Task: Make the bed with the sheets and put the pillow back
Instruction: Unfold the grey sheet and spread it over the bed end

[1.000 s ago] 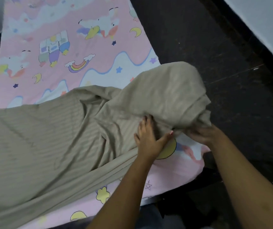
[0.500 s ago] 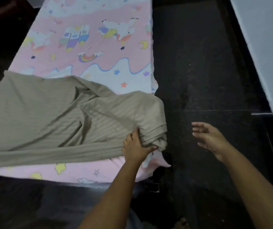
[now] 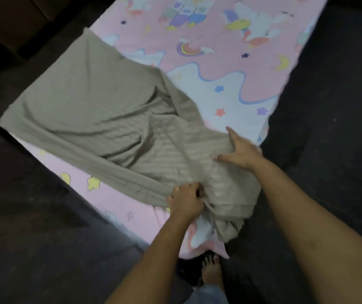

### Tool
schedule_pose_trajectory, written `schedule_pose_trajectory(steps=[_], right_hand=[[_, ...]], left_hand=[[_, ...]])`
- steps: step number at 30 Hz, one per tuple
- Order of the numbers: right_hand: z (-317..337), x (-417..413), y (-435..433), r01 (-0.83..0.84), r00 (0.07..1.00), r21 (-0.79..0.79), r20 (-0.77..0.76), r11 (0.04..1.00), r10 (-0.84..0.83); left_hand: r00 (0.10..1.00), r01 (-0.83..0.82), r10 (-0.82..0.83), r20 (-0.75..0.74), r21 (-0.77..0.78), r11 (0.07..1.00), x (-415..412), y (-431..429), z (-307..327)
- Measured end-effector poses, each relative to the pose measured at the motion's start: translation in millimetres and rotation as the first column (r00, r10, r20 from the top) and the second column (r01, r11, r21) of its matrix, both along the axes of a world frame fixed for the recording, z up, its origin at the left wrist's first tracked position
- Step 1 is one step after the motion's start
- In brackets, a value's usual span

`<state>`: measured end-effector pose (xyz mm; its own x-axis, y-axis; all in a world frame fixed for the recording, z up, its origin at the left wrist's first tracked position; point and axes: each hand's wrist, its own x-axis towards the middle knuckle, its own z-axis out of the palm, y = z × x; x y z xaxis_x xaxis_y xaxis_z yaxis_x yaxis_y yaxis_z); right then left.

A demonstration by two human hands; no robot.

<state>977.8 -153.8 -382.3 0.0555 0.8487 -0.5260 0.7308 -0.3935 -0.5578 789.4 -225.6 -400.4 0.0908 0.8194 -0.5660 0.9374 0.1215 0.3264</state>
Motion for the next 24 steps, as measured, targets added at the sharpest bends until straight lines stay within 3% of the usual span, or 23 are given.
schedule_pose_trajectory(steps=[2,4,5,7,8,9,11,12,13,14,15,16,17,19,21,24], right_hand=[[9,-1,9,-0.035,0.999,-0.075,-0.025,0.997,0.033],[24,-15,6,-0.131,0.989,0.002,0.076,0.991,0.131],[32,-28,1,-0.2,0.969,0.058,0.16,0.978,0.189],[49,-64,-22,-0.343,0.922,0.094,0.224,0.935,0.316],[58,-81,-34,-0.432,0.892,0.068,0.176,0.899,0.416],[66,-94,-43,-0.512,0.858,0.018,0.061,0.859,0.511],[68,-99,-44,-0.59,0.798,-0.165,-0.27,0.791,0.539],[69,-94,-35,-0.58,0.778,-0.256,-0.455,0.774,0.432],[65,-86,-23,-0.53,0.761,-0.333,-0.592,0.779,0.265],[57,-79,-11,-0.439,0.768,-0.379,-0.629,0.815,0.12],[47,-72,2,-0.318,0.801,-0.37,-0.597,0.873,0.039],[36,-64,14,-0.227,0.875,-0.287,-0.479,0.931,0.066],[24,-57,21,-0.193,0.947,-0.168,-0.288,0.967,0.139],[5,-47,21,-0.239,0.971,-0.111,-0.008,0.965,0.239],[-10,-45,7,-0.176,0.983,-0.168,0.016,0.97,0.181],[-17,-48,-5,0.038,0.999,-0.192,-0.016,0.981,-0.042]], left_hand=[[0.999,-0.004,0.003,-0.033,-0.035,0.999,3,0,4],[0.998,0.058,-0.06,-0.019,-0.115,0.992,2,7,4],[0.999,0.036,-0.028,0.044,-0.187,0.982,3,13,9],[0.952,-0.118,0.203,0.229,-0.335,0.935,-9,25,22],[0.869,-0.241,0.392,0.303,-0.433,0.869,-19,27,28],[0.721,-0.37,0.599,0.347,-0.538,0.757,-28,30,34],[0.409,-0.565,0.81,0.421,-0.58,0.587,-38,25,36],[0.15,-0.598,0.878,0.455,-0.665,0.447,-38,20,38],[-0.02,-0.588,0.895,0.445,-0.73,0.35,-36,17,41],[-0.158,-0.55,0.888,0.432,-0.785,0.284,-30,16,47],[-0.185,-0.558,0.884,0.429,-0.786,0.264,-21,15,48],[-0.184,-0.577,0.879,0.439,-0.773,0.265,-12,14,52],[-0.144,-0.596,0.873,0.466,-0.745,0.3,-2,14,53],[-0.137,-0.613,0.861,0.49,-0.725,0.315,19,15,54],[-0.114,-0.677,0.856,0.504,-0.67,0.305,35,17,46],[-0.027,-0.773,0.879,0.476,-0.568,0.284,49,19,36]])
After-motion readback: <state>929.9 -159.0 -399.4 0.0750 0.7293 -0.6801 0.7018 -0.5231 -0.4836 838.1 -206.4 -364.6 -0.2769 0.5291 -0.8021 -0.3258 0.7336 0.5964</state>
